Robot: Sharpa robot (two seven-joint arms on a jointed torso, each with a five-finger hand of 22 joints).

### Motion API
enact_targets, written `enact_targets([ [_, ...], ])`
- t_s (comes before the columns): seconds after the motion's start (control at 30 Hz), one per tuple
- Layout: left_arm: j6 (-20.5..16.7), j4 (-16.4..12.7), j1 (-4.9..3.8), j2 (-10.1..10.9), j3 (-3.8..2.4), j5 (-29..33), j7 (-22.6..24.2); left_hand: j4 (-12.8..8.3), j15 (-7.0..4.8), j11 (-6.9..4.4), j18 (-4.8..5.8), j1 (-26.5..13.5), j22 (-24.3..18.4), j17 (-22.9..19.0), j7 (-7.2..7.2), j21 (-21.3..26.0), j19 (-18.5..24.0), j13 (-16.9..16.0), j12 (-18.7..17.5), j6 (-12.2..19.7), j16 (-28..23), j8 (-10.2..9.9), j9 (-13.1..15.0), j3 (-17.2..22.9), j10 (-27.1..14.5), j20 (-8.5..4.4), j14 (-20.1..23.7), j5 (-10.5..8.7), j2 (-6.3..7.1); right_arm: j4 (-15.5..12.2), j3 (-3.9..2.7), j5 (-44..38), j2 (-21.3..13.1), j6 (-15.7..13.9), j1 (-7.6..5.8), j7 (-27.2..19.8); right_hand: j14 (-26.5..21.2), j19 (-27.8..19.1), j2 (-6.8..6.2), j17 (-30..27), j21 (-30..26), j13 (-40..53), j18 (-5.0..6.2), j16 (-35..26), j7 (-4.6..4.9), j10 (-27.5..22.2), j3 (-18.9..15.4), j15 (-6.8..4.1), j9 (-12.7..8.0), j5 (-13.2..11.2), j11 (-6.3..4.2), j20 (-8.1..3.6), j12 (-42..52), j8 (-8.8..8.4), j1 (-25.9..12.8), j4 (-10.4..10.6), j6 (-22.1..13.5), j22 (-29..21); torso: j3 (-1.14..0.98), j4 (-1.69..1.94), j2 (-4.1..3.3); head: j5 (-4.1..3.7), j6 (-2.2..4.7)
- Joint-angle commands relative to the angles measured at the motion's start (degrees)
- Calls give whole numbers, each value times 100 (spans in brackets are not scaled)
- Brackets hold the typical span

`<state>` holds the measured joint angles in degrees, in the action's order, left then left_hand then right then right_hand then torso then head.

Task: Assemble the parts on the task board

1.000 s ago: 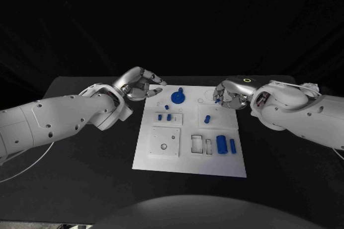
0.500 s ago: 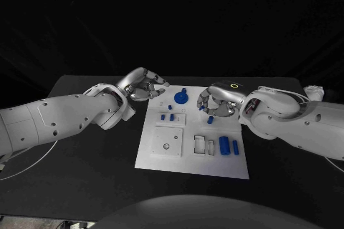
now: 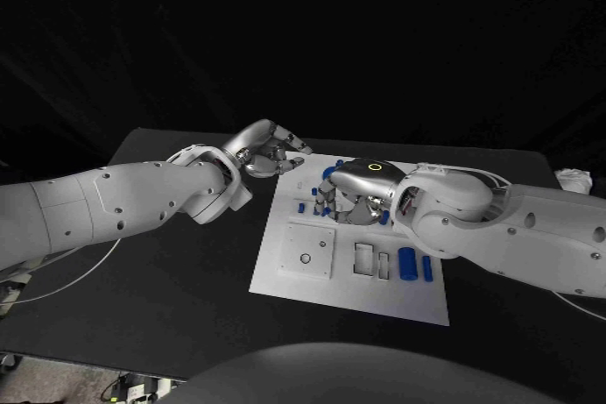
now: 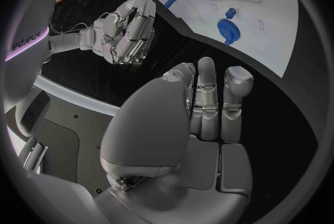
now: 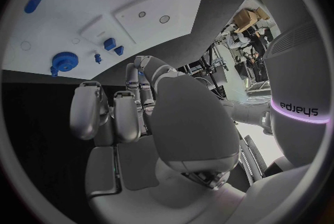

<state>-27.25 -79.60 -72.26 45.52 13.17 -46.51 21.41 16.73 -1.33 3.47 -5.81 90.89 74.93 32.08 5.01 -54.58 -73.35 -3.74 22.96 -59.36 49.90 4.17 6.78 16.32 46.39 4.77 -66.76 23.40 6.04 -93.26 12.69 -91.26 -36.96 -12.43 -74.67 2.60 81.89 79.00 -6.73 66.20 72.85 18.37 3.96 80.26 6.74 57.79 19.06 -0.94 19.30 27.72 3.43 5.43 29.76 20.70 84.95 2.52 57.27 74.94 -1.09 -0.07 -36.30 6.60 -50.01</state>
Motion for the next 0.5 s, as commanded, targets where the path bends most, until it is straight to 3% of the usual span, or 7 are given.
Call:
enact_targets([
  [0.03, 95, 1, 12, -19, -1, 2, -74, 4, 7, 11, -83, -56, 551, -13, 56, -2, 19, -2, -19, 11, -39, 20, -4, 24, 46, 11, 32, -34, 22, 48, 0, -272, 123, 550, 13, 232, -1, -5, 10, -8, -22, -8, 45, -14, 5, -6, 6, 3, 8, -29, -37, -11, -31, -34, -72, -46, -48, 920, 17, 15, 56, 64, 1],
  [0.5, 133, -18, 27, -35, 1, -8, -87, 4, 12, 20, -82, -76, 552, -19, 61, -3, 15, -1, -20, 15, -41, 18, -5, 23, 49, 17, 22, -49, 14, 121, 1, -686, 382, 1084, 193, 625, -15, -12, -8, -46, -42, -18, 49, -32, 11, 13, 31, 4, 4, -17, -36, -11, -50, -96, -60, -90, -67, 914, 21, 18, 57, 86, 1],
])
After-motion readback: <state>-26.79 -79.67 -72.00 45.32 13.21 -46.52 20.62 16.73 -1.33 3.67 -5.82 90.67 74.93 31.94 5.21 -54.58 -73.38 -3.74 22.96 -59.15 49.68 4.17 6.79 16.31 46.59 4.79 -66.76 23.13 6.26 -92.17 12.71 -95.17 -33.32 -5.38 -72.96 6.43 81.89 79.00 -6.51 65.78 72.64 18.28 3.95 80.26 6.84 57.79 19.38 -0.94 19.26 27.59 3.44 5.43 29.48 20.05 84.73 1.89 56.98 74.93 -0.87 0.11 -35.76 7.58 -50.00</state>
